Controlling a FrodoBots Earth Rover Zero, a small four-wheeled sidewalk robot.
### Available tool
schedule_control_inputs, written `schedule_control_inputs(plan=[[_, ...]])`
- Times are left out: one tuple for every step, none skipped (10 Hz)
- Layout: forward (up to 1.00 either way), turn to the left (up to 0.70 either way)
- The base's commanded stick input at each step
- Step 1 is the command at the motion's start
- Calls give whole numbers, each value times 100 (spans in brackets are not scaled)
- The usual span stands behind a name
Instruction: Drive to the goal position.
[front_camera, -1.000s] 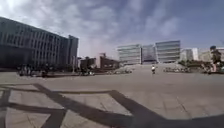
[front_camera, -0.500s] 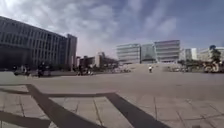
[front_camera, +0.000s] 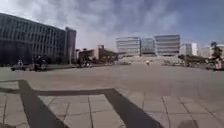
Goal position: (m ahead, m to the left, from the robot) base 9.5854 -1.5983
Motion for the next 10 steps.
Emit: schedule_control_inputs(plan=[[85, 0], [85, 0], [85, 0], [85, 0], [85, 0], [85, 0], [85, 0], [85, 0], [85, 0], [85, 4]])
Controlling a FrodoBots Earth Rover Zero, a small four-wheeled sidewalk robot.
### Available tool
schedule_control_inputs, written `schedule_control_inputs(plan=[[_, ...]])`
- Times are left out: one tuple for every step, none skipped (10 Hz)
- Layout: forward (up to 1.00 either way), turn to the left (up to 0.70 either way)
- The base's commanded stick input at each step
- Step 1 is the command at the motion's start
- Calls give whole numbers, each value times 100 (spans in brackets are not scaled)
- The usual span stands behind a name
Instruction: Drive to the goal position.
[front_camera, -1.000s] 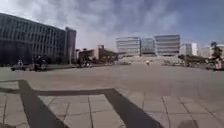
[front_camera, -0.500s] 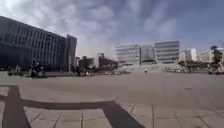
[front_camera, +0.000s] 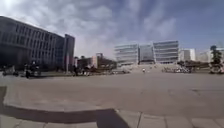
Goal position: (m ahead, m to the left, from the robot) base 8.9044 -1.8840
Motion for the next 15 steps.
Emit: schedule_control_inputs(plan=[[85, 9], [85, 13], [85, 17], [85, 23], [85, 23], [85, 20], [85, 17], [85, 13], [85, 0], [85, 0], [85, 0], [85, 0], [85, 0], [85, 0], [85, 0]])
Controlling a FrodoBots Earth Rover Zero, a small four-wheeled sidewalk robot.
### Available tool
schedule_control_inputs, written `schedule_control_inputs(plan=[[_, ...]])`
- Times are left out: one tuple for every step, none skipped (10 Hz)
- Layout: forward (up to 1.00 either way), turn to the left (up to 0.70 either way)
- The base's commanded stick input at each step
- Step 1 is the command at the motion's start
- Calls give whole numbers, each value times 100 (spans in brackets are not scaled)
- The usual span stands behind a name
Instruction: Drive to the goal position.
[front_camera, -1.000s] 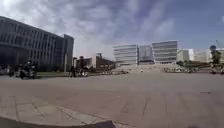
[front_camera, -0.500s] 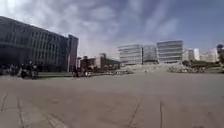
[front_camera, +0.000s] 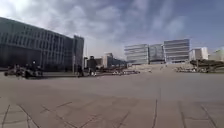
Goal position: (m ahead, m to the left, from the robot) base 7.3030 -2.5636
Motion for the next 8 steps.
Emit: schedule_control_inputs(plan=[[85, 0], [85, 0], [85, 0], [85, 0], [85, 0], [85, 0], [85, 0], [85, 0]])
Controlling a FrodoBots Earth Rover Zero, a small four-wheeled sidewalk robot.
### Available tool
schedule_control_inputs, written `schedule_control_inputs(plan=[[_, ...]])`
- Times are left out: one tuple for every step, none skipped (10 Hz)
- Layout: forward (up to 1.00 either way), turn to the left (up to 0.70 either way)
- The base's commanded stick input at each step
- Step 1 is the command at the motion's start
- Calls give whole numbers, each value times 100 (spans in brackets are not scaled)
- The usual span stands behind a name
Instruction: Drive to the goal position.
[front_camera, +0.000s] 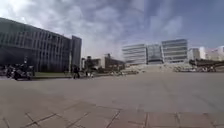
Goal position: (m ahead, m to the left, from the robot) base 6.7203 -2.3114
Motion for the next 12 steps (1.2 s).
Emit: schedule_control_inputs(plan=[[85, 0], [85, 1], [85, 3], [85, 4], [85, 5], [85, 6], [85, 6], [85, 7], [85, 8], [85, 9], [85, 9], [85, 9]])
